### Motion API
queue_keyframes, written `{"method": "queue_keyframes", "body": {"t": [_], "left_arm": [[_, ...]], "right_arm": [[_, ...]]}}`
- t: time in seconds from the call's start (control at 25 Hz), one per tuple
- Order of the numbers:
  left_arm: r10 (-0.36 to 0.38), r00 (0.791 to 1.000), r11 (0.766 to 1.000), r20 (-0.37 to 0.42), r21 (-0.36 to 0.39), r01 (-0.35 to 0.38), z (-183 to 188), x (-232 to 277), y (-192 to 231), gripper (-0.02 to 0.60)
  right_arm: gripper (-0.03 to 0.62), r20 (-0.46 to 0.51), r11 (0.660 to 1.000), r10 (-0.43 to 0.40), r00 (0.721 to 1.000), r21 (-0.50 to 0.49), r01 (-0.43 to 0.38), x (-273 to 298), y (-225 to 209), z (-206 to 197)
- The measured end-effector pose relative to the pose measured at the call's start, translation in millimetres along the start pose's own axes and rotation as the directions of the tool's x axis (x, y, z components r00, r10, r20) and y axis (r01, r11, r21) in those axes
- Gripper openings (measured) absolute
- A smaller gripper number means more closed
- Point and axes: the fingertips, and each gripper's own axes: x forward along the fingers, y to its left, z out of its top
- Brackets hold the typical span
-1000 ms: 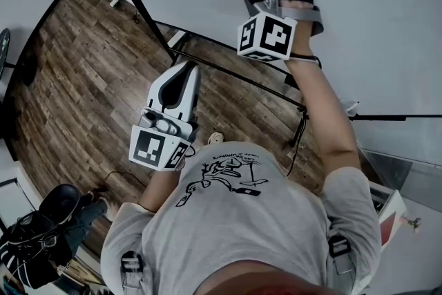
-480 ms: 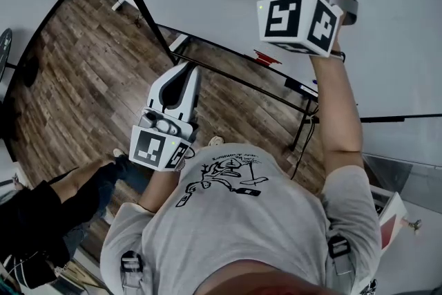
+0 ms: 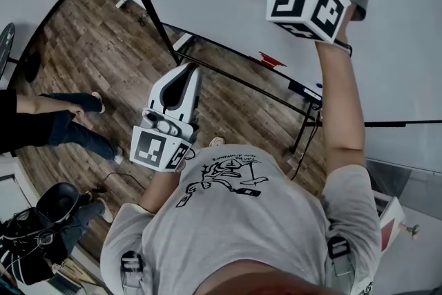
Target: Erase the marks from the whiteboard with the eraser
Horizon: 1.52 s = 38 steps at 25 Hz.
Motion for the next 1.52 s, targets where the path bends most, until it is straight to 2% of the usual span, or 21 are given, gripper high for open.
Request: {"method": "queue_keyframes", "body": {"t": [0.36, 0.88, 1.08, 1.32, 1.52], "left_arm": [[-0.015, 1.000, 1.000, -0.002, 0.003, 0.015, 0, 4, -2, 0.035], [0.018, 1.000, 1.000, -0.016, -0.004, -0.018, -5, -6, 11, 0.035], [0.032, 0.999, 0.999, -0.017, -0.006, -0.032, -7, -12, 16, 0.035], [0.052, 0.999, 0.999, -0.014, -0.005, -0.052, -6, -22, 18, 0.035], [0.066, 0.998, 0.998, -0.010, -0.004, -0.066, -4, -35, 20, 0.035]], "right_arm": [[0.258, -0.007, 0.999, 0.033, 0.999, -0.020, -0.033, 5, 29, 0], [0.259, -0.009, 0.985, 0.167, 0.986, -0.038, -0.167, 22, 110, 7], [0.259, -0.024, 0.973, 0.219, 0.975, -0.074, -0.220, 28, 148, 8], [0.259, -0.051, 0.941, 0.304, 0.951, -0.143, -0.308, 31, 208, 3], [0.259, -0.075, 0.932, 0.320, 0.945, -0.155, -0.328, 28, 217, 4]]}}
